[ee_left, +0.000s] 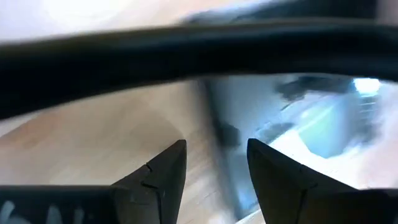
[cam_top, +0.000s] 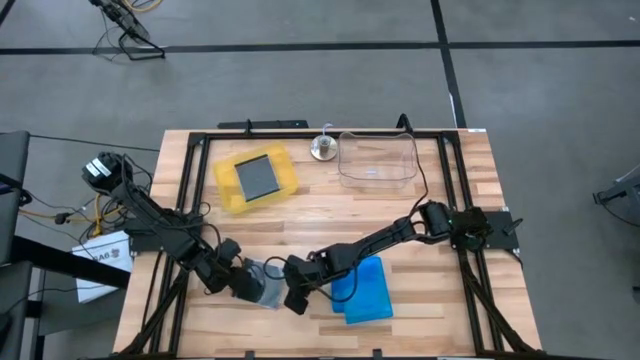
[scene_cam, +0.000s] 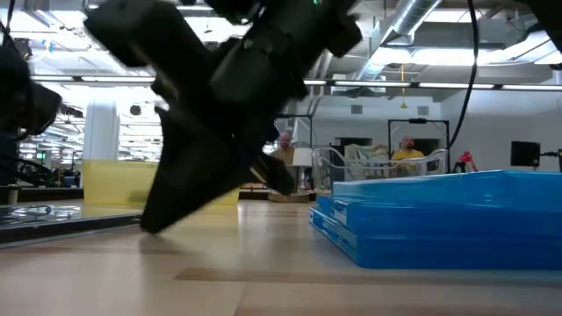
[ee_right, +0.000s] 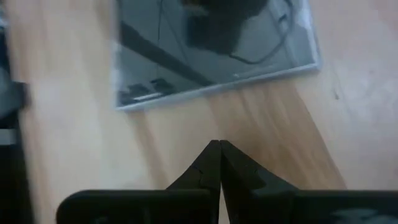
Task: Pick & place jewel cases by type
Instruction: Put the black CD case into the yellow bin
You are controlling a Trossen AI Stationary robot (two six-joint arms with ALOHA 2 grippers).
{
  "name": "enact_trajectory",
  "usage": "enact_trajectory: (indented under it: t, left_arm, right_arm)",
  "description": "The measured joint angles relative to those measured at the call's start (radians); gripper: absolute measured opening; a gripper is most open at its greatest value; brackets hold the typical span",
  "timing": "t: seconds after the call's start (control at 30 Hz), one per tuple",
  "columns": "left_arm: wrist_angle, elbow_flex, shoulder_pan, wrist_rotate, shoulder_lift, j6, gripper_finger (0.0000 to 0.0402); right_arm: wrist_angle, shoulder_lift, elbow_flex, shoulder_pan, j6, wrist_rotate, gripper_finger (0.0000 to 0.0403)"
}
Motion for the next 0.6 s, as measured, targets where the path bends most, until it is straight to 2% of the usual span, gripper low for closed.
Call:
enact_trajectory:
  t: [0.27,0.43,0.6]
  left_arm:
    - [0.102,0.002,0.002,-0.093,0.001,0.018,0.0162]
    - [0.097,0.002,0.0,-0.079,0.003,0.018,0.0162]
    - [0.043,0.002,0.0,-0.019,0.003,0.021,0.0162]
  right_arm:
    - [-0.027,0.064,0.078,0.016,-0.006,-0.015,0.0]
    - [-0.028,0.067,0.084,0.012,-0.027,0.04,0.0]
    - [-0.028,0.068,0.084,-0.004,-0.027,0.004,0.0]
